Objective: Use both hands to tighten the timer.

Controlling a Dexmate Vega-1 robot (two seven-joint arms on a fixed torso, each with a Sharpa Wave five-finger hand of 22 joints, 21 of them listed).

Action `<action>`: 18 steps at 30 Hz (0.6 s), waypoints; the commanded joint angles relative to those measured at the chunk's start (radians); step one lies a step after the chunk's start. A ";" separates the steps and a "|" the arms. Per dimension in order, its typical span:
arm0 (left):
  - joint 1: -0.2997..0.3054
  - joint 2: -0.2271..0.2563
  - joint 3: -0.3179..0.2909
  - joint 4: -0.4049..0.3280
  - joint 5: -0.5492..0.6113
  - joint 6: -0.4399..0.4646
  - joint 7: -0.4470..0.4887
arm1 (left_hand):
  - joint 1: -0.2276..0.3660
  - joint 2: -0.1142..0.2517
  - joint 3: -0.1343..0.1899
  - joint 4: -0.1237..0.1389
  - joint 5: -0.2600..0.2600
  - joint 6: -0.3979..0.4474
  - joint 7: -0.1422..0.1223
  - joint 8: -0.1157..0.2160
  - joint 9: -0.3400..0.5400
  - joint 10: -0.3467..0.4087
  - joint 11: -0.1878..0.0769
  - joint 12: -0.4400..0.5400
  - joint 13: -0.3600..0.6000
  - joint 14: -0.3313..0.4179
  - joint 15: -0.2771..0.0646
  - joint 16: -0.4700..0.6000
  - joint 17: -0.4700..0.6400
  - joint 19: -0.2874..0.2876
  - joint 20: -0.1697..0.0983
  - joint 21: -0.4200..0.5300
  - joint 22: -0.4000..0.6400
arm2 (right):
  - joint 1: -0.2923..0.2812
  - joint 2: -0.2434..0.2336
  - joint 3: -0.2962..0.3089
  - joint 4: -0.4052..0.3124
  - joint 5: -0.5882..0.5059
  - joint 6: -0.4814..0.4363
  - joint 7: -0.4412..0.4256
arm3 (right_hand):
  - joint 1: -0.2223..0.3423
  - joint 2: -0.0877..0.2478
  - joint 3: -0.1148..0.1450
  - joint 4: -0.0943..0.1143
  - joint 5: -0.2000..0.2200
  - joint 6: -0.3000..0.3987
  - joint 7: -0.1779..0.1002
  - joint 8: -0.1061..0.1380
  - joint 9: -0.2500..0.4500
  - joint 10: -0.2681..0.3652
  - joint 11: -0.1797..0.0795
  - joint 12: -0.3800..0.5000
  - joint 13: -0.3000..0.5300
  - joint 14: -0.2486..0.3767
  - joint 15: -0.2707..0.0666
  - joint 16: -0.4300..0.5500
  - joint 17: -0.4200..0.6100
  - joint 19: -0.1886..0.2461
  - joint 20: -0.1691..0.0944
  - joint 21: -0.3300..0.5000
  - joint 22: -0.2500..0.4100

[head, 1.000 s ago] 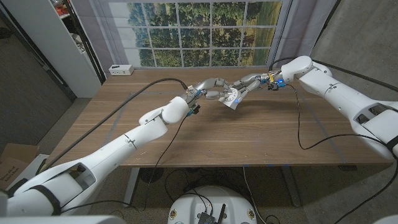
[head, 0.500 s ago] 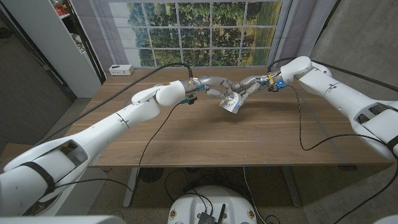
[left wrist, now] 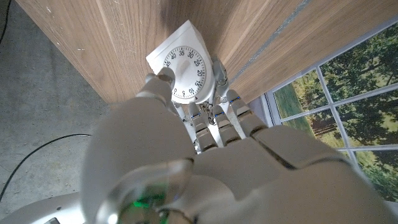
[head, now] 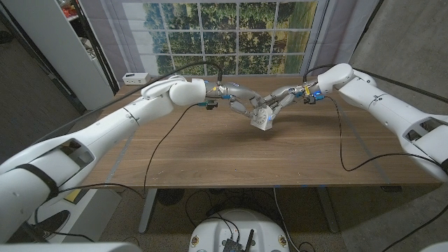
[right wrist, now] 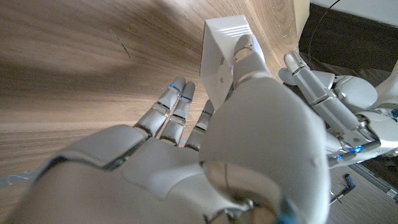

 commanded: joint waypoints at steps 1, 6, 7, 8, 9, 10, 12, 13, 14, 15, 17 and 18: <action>0.060 0.010 -0.120 -0.058 0.013 0.038 0.085 | -0.016 0.002 -0.016 0.023 0.009 -0.094 -0.009 -0.048 -0.005 0.004 0.029 0.001 -0.004 0.023 -0.069 0.013 0.002 0.013 -0.002 0.009 0.003 | -0.016 -0.015 0.013 -0.019 0.006 -0.016 -0.018 | -0.050 0.039 0.011 0.009 0.005 -0.004 0.000 -0.003 0.000 0.009 -0.001 0.006 0.071 -0.003 -0.181 -0.007 0.000 -0.001 -0.073 -0.001 0.000; 0.134 0.002 -0.182 -0.105 -0.075 0.146 0.133 | -0.059 -0.015 -0.051 0.050 0.009 -0.151 -0.005 -0.080 -0.006 0.007 0.065 0.003 -0.002 0.039 -0.068 0.017 0.001 0.022 -0.002 0.014 0.002 | -0.019 -0.016 0.019 -0.007 0.007 -0.003 -0.029 | -0.052 0.039 0.011 0.010 0.006 -0.003 0.001 -0.004 0.000 0.009 -0.001 0.005 0.071 -0.003 -0.181 -0.008 -0.002 -0.002 -0.072 -0.001 0.000; 0.146 0.001 -0.191 -0.115 -0.097 0.168 0.133 | -0.066 -0.019 -0.057 0.055 0.010 -0.153 -0.005 -0.082 -0.006 0.008 0.067 0.004 -0.002 0.043 -0.066 0.018 0.001 0.023 -0.002 0.015 0.002 | -0.019 -0.016 0.020 -0.005 0.007 -0.001 -0.032 | -0.052 0.040 0.011 0.010 0.006 -0.003 0.000 -0.005 0.000 0.010 -0.001 0.005 0.071 -0.003 -0.181 -0.008 -0.002 -0.003 -0.071 -0.002 0.000; 0.156 0.001 -0.199 -0.125 -0.120 0.190 0.131 | -0.070 -0.022 -0.061 0.056 0.010 -0.153 -0.005 -0.083 -0.006 0.008 0.070 0.004 -0.002 0.045 -0.066 0.018 0.001 0.023 0.001 0.015 0.002 | -0.021 -0.016 0.021 -0.003 0.006 0.004 -0.037 | -0.052 0.040 0.011 0.009 0.006 -0.004 0.000 -0.005 0.000 0.010 0.000 0.004 0.071 -0.003 -0.182 -0.009 -0.002 -0.004 -0.071 -0.002 0.000; 0.170 -0.001 -0.208 -0.136 -0.144 0.213 0.136 | -0.073 -0.026 -0.064 0.058 0.010 -0.155 -0.003 -0.084 -0.006 0.007 0.071 0.003 -0.002 0.046 -0.065 0.019 0.001 0.023 0.002 0.015 0.002 | -0.021 -0.016 0.021 0.000 0.005 0.007 -0.039 | -0.053 0.040 0.010 0.010 0.006 -0.003 0.001 -0.005 0.000 0.010 0.001 0.004 0.071 -0.003 -0.181 -0.008 -0.002 -0.004 -0.071 -0.002 0.000; 0.189 -0.004 -0.219 -0.147 -0.172 0.239 0.144 | -0.079 -0.030 -0.069 0.060 0.010 -0.158 0.002 -0.086 -0.006 0.008 0.070 0.004 -0.001 0.047 -0.063 0.018 0.001 0.024 0.003 0.015 0.002 | -0.022 -0.015 0.022 0.004 0.006 0.009 -0.040 | -0.052 0.039 0.011 0.009 0.006 -0.003 0.001 -0.006 0.000 0.011 0.002 0.004 0.071 -0.004 -0.182 -0.009 -0.003 -0.003 -0.071 -0.002 0.000; 0.216 -0.008 -0.235 -0.160 -0.234 0.279 0.150 | -0.085 -0.035 -0.075 0.063 0.010 -0.163 0.004 -0.089 -0.005 0.005 0.075 0.003 -0.001 0.047 -0.060 0.018 0.001 0.025 0.007 0.016 0.002 | -0.025 -0.014 0.025 0.010 0.009 0.015 -0.045 | -0.053 0.040 0.010 0.009 0.006 -0.004 0.000 -0.007 0.000 0.009 0.001 0.002 0.071 -0.004 -0.181 -0.009 -0.003 -0.004 -0.072 -0.002 0.000; 0.233 -0.011 -0.244 -0.167 -0.259 0.298 0.162 | -0.087 -0.037 -0.078 0.064 0.011 -0.166 0.007 -0.090 -0.005 0.004 0.074 0.003 -0.001 0.048 -0.055 0.018 0.001 0.025 0.007 0.016 0.002 | -0.026 -0.014 0.025 0.013 0.008 0.017 -0.047 | -0.053 0.040 0.010 0.009 0.006 -0.003 0.000 -0.007 0.000 0.010 -0.001 0.002 0.071 -0.004 -0.181 -0.010 -0.004 -0.004 -0.071 -0.002 0.000; 0.250 -0.014 -0.254 -0.172 -0.293 0.316 0.171 | -0.087 -0.037 -0.079 0.064 0.011 -0.166 0.007 -0.091 -0.005 0.004 0.073 0.003 -0.001 0.046 -0.054 0.017 0.001 0.025 0.008 0.016 0.002 | -0.029 -0.015 0.027 0.014 0.007 0.023 -0.052 | -0.053 0.040 0.010 0.008 0.006 -0.003 0.001 -0.007 0.000 0.009 -0.001 0.002 0.071 -0.004 -0.182 -0.010 -0.004 -0.005 -0.071 -0.002 0.000; 0.265 -0.017 -0.264 -0.177 -0.329 0.336 0.178 | -0.088 -0.039 -0.080 0.064 0.012 -0.166 0.007 -0.091 -0.005 0.003 0.076 0.002 -0.001 0.047 -0.054 0.017 0.001 0.024 0.009 0.016 0.002 | -0.032 -0.016 0.029 0.015 0.005 0.029 -0.059 | -0.053 0.040 0.010 0.008 0.006 -0.003 0.001 -0.007 0.000 0.009 0.000 0.002 0.071 -0.004 -0.181 -0.010 -0.004 -0.005 -0.071 -0.002 0.000; 0.300 -0.022 -0.283 -0.188 -0.385 0.367 0.208 | -0.092 -0.043 -0.085 0.066 0.012 -0.169 0.009 -0.093 -0.005 0.002 0.076 0.002 0.000 0.047 -0.052 0.017 0.001 0.024 0.011 0.016 0.002 | -0.038 -0.021 0.032 0.009 -0.002 0.038 -0.077 | -0.053 0.040 0.010 0.008 0.006 -0.003 0.001 -0.008 0.000 0.010 -0.001 0.001 0.071 -0.004 -0.182 -0.011 -0.005 -0.006 -0.071 -0.003 -0.001; 0.318 -0.026 -0.293 -0.192 -0.409 0.377 0.229 | -0.094 -0.044 -0.087 0.067 0.013 -0.173 0.011 -0.095 -0.005 0.002 0.077 0.002 0.000 0.048 -0.050 0.017 0.001 0.024 0.012 0.016 0.002 | -0.043 -0.025 0.035 0.003 -0.003 0.039 -0.086 | -0.054 0.040 0.010 0.008 0.006 -0.002 0.001 -0.008 0.000 0.011 -0.001 0.001 0.072 -0.005 -0.181 -0.011 -0.005 -0.007 -0.071 -0.003 -0.001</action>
